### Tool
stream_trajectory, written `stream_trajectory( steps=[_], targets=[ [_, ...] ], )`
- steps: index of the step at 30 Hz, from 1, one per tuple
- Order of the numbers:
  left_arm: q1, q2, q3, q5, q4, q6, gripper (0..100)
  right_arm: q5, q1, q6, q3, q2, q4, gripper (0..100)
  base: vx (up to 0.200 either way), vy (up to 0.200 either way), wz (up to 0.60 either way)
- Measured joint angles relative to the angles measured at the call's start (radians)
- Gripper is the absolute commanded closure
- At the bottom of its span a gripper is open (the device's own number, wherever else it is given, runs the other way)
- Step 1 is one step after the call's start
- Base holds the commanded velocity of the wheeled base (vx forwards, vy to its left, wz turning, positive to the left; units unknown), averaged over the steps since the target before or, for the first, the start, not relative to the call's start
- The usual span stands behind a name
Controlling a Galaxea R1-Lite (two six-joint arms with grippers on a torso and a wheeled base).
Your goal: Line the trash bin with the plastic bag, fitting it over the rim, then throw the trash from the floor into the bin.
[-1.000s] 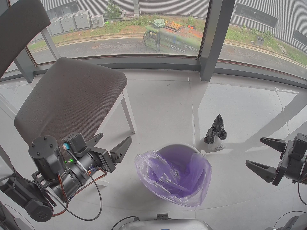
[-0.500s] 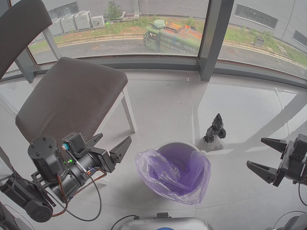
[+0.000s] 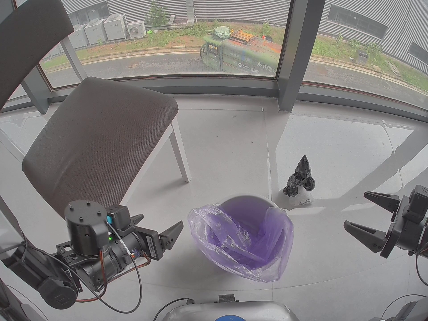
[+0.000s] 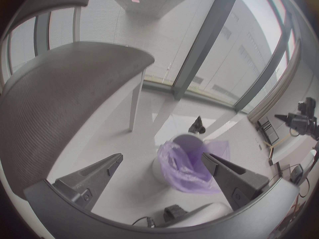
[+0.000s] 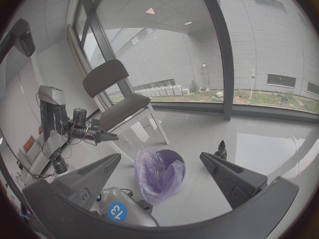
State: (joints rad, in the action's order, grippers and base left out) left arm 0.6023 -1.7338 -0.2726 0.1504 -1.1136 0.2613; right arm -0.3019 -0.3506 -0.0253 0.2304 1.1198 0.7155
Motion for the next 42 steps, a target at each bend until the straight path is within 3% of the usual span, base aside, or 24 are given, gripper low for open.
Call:
stream_trajectory(
  steps=[3,9,11,17,25,34,42],
  targets=[
    [0.007,-0.006,-0.039,0.009,0.123,0.019,0,0.07,-0.014,-0.04,0.014,0.013,0.001,0,0.0,0.0,0.0],
    [0.02,-0.02,-0.162,0.034,0.296,0.089,0,0.339,-0.075,-0.141,0.066,0.072,0.001,0,0.0,0.0,0.0],
    [0.02,-0.03,-0.21,0.044,0.363,0.102,0,0.374,-0.095,-0.155,0.086,0.099,0.001,0,0.0,0.0,0.0],
    [-0.006,-0.108,-0.342,0.056,0.449,0.123,0,0.395,-0.151,-0.156,0.197,0.189,-0.042,0,0.0,0.0,0.0],
    [-0.046,-0.249,-0.41,0.043,0.451,0.13,0,0.383,-0.224,-0.148,0.354,0.285,-0.259,0,0.0,0.0,0.0],
    [-0.066,-0.351,-0.437,-0.018,0.299,0.134,0,0.373,-0.28,-0.137,0.457,0.364,-0.37,0,0.0,0.0,0.0],
    [-0.059,-0.39,-0.424,-0.064,0.279,0.134,0,0.375,-0.285,-0.068,0.466,0.389,-0.461,0,0.0,0.0,0.0]
  ],
)
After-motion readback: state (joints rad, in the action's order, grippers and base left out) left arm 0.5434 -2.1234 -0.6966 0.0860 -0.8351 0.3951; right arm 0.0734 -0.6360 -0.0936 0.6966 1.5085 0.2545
